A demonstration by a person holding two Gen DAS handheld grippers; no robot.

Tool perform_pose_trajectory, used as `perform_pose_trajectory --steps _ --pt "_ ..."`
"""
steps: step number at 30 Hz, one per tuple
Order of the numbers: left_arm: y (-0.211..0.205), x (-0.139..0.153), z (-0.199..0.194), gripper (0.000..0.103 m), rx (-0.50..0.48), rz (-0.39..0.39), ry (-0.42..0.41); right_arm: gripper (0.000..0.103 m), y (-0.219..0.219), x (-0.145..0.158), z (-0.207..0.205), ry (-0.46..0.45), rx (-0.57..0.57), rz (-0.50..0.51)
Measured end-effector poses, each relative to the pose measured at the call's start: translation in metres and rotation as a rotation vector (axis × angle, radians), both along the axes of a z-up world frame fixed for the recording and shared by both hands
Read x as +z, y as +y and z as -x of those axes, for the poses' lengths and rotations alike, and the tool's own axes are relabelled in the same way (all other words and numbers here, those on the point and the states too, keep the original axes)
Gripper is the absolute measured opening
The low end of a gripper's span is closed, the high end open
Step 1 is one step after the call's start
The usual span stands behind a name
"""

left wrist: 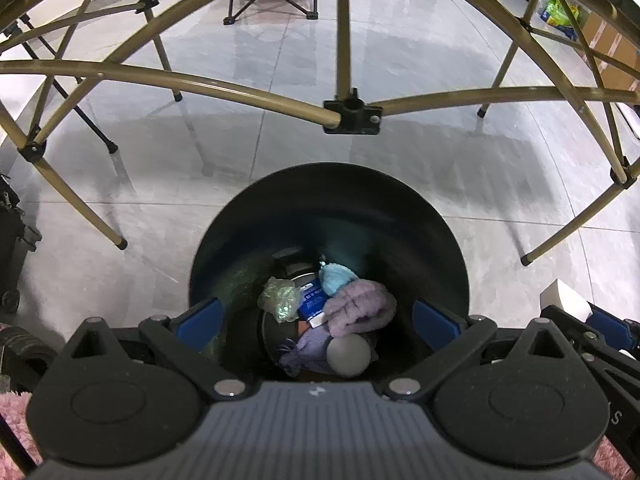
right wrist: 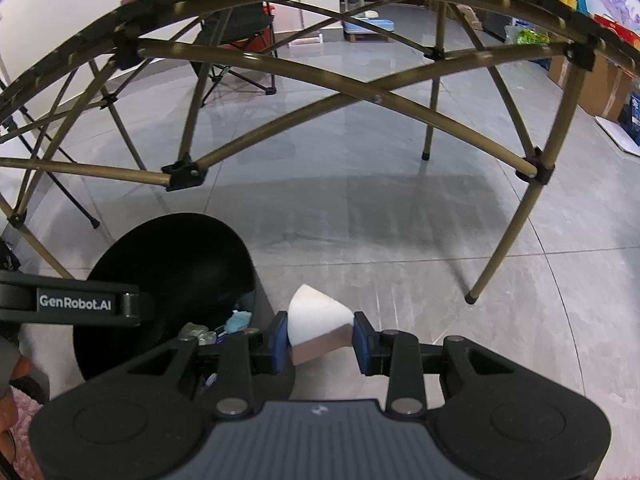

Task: Collect trash
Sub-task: 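Bring the right tool holding the white wedge over the bin rim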

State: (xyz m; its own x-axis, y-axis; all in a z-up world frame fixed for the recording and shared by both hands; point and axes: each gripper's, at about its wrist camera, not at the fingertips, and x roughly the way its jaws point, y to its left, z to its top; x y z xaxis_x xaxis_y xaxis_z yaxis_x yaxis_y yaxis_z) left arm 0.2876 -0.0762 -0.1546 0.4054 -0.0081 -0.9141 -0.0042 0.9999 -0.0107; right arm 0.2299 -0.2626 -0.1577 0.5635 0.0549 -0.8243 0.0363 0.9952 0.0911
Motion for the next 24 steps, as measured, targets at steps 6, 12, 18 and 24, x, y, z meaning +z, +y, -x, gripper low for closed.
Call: perform_pose_trajectory --steps 6,12,18,24 --pt "0.016 0.005 0.004 0.103 0.023 0.001 -0.017 0.032 0.016 0.005 -0.002 -0.008 0.032 0.004" --pt "0.036 0.008 0.008 0.103 0.056 0.006 -0.027 0.032 0.033 0.008 -0.005 -0.013 0.07 0.009" --pt "0.051 0.011 0.012 0.103 0.08 0.012 -0.038 0.032 0.054 0.01 -0.01 -0.016 0.113 0.015" --pt "0.071 0.013 0.015 0.103 0.112 0.018 -0.045 0.032 0.078 0.012 -0.015 -0.016 0.156 0.022"
